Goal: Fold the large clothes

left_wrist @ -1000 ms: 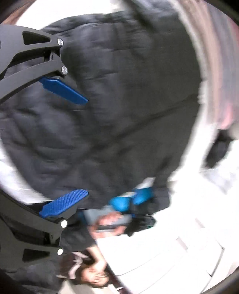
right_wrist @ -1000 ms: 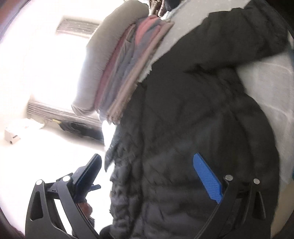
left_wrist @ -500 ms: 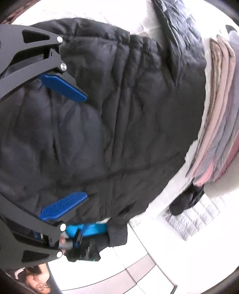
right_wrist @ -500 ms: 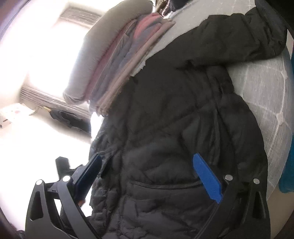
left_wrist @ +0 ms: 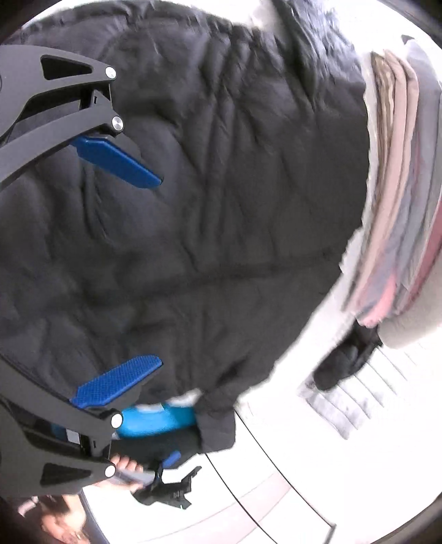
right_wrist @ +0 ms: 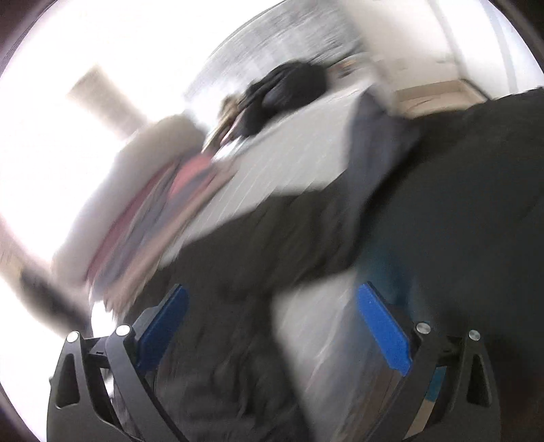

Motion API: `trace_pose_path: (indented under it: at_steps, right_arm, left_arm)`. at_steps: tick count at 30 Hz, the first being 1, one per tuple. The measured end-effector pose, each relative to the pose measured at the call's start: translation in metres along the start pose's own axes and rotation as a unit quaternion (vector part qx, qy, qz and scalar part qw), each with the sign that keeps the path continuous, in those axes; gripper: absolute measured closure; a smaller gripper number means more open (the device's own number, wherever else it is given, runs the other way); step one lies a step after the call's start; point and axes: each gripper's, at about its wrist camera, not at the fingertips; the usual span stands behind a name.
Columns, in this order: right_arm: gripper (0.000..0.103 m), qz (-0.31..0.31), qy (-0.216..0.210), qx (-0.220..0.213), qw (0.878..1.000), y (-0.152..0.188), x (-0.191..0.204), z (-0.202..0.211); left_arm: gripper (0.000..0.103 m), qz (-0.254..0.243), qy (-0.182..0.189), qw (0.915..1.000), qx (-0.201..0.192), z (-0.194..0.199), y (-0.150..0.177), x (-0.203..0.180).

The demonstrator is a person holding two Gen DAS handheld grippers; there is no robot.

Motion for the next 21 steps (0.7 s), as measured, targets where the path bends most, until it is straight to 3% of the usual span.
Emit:
trace_pose_path:
  at_steps: [3,6,9,13,14,15,16,18,21]
  right_arm:
    - [0.007,-0.06,-0.016,-0.005,0.998,-0.027,-0.024,-0.012]
    - [0.007,-0.076,-0.015,-0.003,0.997,-0.041,-0.024,-0.03]
    - [0.007,-0.091,0.008,-0.005,0.996,-0.053,-0.025,-0.045]
    - [0.012,-0.081,0.072,-0.027,0.994,-0.072,-0.032,-0.06]
    - [0.032,-0.076,0.087,-0.032,0.993,-0.073,-0.033,-0.063]
    - [0.075,-0.073,0.103,-0.035,0.991,-0.073,-0.034,-0.068]
    - [0.096,-0.089,0.099,-0.03,0.991,-0.076,-0.042,-0.073]
    - [0.098,-0.124,0.076,-0.026,0.989,-0.075,-0.06,-0.077]
    - [0.098,-0.103,0.072,-0.043,0.991,-0.074,-0.059,-0.072]
  left_arm:
    - [0.008,0.008,0.016,0.9998,-0.005,-0.007,-0.005,-0.004]
    - [0.008,0.037,0.014,0.9992,0.006,-0.011,-0.008,0.014]
    - [0.008,0.059,0.016,0.9981,0.009,-0.016,-0.008,0.02]
    - [0.008,0.059,0.013,0.9981,0.003,-0.017,-0.01,0.021]
    - [0.008,0.058,0.012,0.9983,0.004,-0.017,-0.009,0.021]
    - [0.008,0.056,0.011,0.9984,0.004,-0.016,-0.009,0.021]
    - [0.008,0.054,0.009,0.9985,0.004,-0.016,-0.008,0.021]
    - [0.008,0.055,0.009,0.9984,0.007,-0.014,-0.008,0.024]
    - [0.008,0.062,0.011,0.998,0.009,-0.01,-0.007,0.03]
Point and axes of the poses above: each gripper's, at about its wrist camera, not at the fingertips, and z roughly against the way its jaws point, x to its left, y to its underside, and after that the axes turned 1 degree about -z, right-handed
